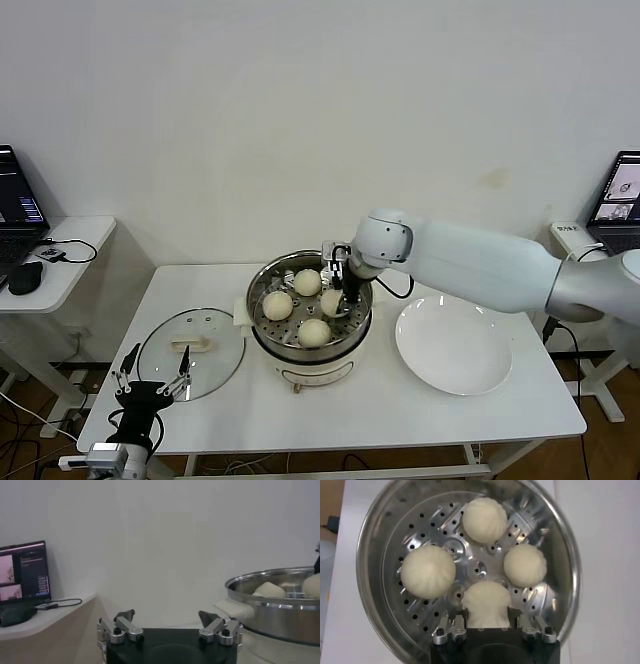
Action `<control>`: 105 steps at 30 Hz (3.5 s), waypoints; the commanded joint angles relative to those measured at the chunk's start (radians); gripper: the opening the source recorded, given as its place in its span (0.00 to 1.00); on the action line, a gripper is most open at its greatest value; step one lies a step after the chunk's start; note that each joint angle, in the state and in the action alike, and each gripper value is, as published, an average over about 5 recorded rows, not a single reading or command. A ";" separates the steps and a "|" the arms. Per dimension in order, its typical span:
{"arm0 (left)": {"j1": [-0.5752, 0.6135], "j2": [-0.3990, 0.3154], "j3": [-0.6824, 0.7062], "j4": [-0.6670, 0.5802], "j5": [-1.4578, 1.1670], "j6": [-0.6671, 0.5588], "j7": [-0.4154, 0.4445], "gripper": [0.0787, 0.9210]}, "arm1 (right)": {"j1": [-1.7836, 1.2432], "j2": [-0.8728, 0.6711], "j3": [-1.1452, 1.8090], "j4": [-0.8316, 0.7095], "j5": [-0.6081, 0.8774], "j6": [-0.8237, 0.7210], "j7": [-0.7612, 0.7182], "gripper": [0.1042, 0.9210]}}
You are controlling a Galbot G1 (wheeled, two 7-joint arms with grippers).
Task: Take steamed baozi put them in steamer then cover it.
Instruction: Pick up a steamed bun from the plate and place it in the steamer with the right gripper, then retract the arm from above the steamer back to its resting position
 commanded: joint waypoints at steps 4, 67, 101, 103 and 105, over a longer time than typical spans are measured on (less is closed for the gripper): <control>0.004 0.001 -0.004 -0.004 0.002 -0.001 -0.001 0.88 | -0.020 -0.020 0.037 0.011 -0.037 -0.015 0.006 0.62; -0.316 0.193 0.095 0.479 1.303 -0.066 0.014 0.88 | -2.022 0.306 2.120 0.570 -0.283 0.964 0.628 0.88; -0.602 0.162 0.202 0.780 1.352 -0.061 0.026 0.88 | -2.028 0.331 2.140 0.507 -0.286 0.986 0.618 0.88; -0.615 0.157 0.204 0.793 1.353 -0.062 0.024 0.88 | -2.031 0.331 2.141 0.506 -0.289 0.988 0.617 0.88; -0.627 0.154 0.206 0.804 1.352 -0.064 0.021 0.88 | -2.033 0.331 2.141 0.506 -0.290 0.988 0.616 0.88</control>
